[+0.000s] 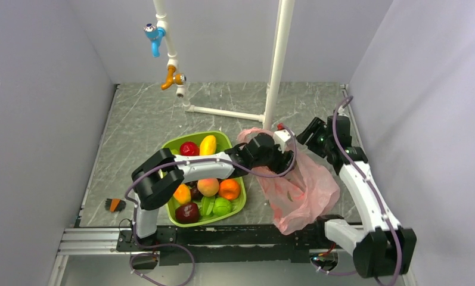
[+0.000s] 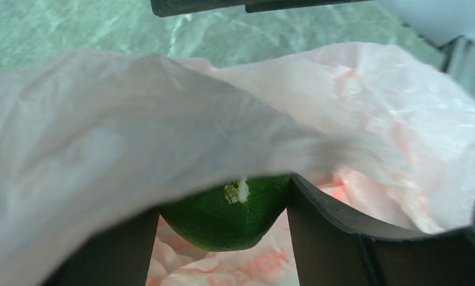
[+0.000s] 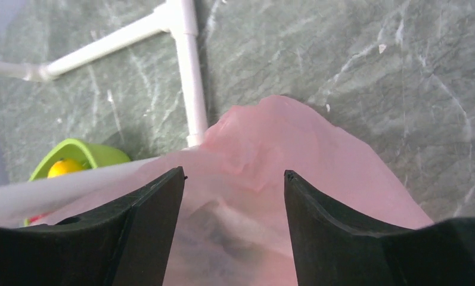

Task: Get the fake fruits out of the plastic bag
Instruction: Take out the fake fruit from the plastic bag, then place the fake fruit in the bin.

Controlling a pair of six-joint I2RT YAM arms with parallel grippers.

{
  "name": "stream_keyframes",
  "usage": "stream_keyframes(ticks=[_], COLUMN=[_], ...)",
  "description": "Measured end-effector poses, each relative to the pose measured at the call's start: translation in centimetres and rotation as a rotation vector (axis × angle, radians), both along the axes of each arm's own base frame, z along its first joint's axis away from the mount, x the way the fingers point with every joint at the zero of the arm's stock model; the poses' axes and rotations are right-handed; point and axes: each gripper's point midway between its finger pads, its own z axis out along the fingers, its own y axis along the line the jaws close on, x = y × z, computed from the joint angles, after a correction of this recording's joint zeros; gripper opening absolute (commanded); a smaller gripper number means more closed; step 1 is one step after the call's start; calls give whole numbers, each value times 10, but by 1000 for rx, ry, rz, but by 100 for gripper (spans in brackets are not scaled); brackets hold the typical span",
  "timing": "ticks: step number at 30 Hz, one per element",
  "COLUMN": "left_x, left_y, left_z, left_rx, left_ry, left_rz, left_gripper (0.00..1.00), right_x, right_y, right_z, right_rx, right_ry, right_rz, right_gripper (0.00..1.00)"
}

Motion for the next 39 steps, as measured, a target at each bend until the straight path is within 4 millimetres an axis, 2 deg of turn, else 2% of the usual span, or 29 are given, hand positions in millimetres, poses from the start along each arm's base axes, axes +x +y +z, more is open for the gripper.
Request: stream_keyframes(ticks=[5, 10, 13, 18, 23, 29, 34, 36, 39], left_x=[-17, -44, -68, -101, -128, -158, -158, -149, -131], left_y=[0, 13, 25, 39, 55, 74, 114, 139, 181], left_z=[25, 30, 35, 58, 92, 119, 141, 142, 131], left_rx=[-86, -133, -147, -173, -192, -163, -149, -121, -53], left_ry=[117, 254, 325, 356, 326, 262, 170, 134, 93], left_rz=[-78, -182, -260, -369, -452, -502, -390, -278, -78], left_gripper=[42, 42, 41, 41, 41, 42, 45, 46, 48], right_x=[-23, -40, -44, -47, -46, -47, -50, -51, -52], right_y=[3, 4, 6, 10, 14, 20, 23, 26, 29], right_z=[39, 57, 55, 49, 42, 39, 36, 36, 36], right_rx=[0, -9, -9, -4, 2, 19, 15, 14, 11], right_ry=[-142, -206, -192, -166, -140, -133, -129, -131, -132], right_rz=[25, 60, 77, 108, 131, 164, 187, 199, 214], right_gripper=[71, 72, 72, 71, 71, 71, 71, 72, 72])
